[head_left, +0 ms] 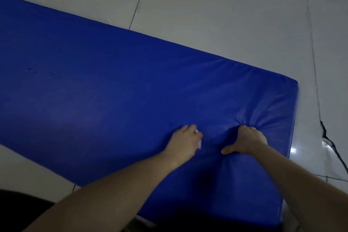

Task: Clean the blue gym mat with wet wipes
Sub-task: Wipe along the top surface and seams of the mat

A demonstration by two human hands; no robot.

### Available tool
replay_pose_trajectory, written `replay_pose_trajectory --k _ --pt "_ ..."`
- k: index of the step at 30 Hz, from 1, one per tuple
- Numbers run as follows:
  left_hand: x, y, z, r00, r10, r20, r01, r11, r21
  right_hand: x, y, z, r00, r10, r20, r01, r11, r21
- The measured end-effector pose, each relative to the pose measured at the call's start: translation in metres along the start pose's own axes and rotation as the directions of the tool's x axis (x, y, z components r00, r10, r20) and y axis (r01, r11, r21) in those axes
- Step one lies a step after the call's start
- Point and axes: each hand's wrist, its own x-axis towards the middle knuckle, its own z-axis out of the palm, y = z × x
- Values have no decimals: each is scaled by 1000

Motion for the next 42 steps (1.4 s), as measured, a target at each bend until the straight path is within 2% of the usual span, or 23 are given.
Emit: replay_pose_trajectory --k 2,4,6,8,10,12,14,18,21,23,27,29,31,33,35,38,40,41,42 --pt "-1 -33 -20 991 -112 -77 111 994 -14 0 1 0 1000 2 9 -2 1000 -2" --pt "-4 -67 -40 943 -291 -165 289 957 -33 0 0 -1 1000 1 16 -1 1000 -6" --pt "-10 -101 -56 840 -480 -253 478 875 -73 -1 0 -1 1000 2 12 -2 1000 -5" --pt "-17 -126 -65 706 -638 -307 627 765 -147 0 0 -2 1000 0 3 0 1000 -2" --pt "-21 -135 -66 579 -748 -324 725 655 -215 1 0 -1 1000 -5 -1 5 1000 -3" --pt "-18 -124 -60 509 -799 -321 765 591 -256 1 1 0 1000 -9 -7 9 1000 -6" --pt "-12 -100 -48 545 -777 -314 737 623 -262 2 1 1 1000 -7 -15 7 1000 -5" --pt "-2 -30 -19 744 -616 -259 562 786 -257 2 1 1 1000 -8 -15 8 1000 -14" --pt "-5 20 7 900 -404 -165 377 910 -174 1 0 0 1000 -13 -17 12 1000 -16" --pt "-15 45 25 969 -234 -80 223 967 -121 1 0 0 1000 -21 -22 20 999 -26" --pt "-29 45 38 998 56 9 -55 997 -48 1 -1 0 999 -29 -21 28 999 -34" --pt "-30 24 27 994 107 33 -108 994 33 -1 -2 -1 999 -34 -14 34 998 -47" --pt "-29 -4 8 999 35 14 -36 997 72 -2 -1 -3 999 -41 -4 40 998 -54" --pt "-33 -38 -15 985 -163 -58 166 985 46 -4 -1 -4 999 -44 -5 44 998 -50" --pt "-41 -76 -36 891 -428 -154 430 903 -21 -6 2 -2 999 -52 -4 52 998 -37" --pt "-53 -126 -60 624 -760 -184 727 650 -220 -11 7 4 999 -35 -14 36 999 31" --pt "-56 -147 -69 427 -901 -72 801 414 -432 -18 8 4 998 -51 22 49 997 59" --pt "-57 -151 -72 386 -922 -28 803 351 -482 -23 7 4 996 -71 62 66 995 75" --pt "-58 -150 -72 386 -922 -11 796 339 -501 -28 4 8 990 -89 113 80 993 87"
